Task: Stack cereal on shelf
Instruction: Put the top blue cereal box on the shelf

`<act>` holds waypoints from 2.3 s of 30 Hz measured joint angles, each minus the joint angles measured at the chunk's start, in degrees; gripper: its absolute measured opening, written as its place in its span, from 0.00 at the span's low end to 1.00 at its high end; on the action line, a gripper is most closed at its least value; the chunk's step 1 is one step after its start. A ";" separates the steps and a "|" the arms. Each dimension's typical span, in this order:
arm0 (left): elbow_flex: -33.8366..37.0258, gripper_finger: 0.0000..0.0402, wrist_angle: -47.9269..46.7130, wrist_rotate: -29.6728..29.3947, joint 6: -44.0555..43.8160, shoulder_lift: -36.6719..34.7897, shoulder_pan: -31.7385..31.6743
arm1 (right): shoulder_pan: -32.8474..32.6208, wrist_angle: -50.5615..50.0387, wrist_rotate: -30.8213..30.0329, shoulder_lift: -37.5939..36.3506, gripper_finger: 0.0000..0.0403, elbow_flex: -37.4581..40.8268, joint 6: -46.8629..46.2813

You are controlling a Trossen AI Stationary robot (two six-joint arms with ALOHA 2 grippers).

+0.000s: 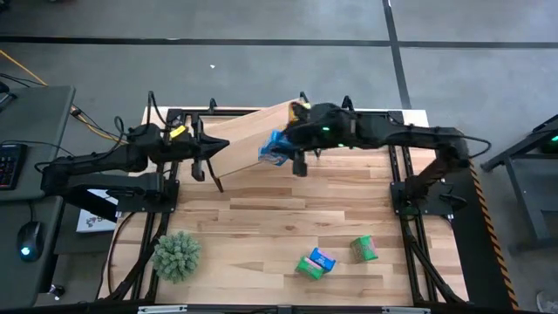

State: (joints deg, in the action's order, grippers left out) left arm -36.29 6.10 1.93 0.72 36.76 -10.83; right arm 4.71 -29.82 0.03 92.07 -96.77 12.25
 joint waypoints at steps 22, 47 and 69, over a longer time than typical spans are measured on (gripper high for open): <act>0.00 0.01 -0.76 -1.11 -0.09 3.00 0.00 | 5.63 -29.70 -6.71 24.19 0.37 -27.24 26.65; 0.00 0.01 0.66 -6.96 1.40 5.13 -0.02 | 14.97 -26.82 17.31 24.73 0.37 -27.33 32.24; 0.00 0.01 1.45 -7.74 1.45 6.37 -0.02 | 14.93 -25.66 10.87 27.43 0.37 -27.28 40.33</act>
State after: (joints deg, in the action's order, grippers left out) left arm -36.29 7.55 -5.80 2.17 43.13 -10.85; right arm 19.64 -55.49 10.90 119.50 -124.05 52.58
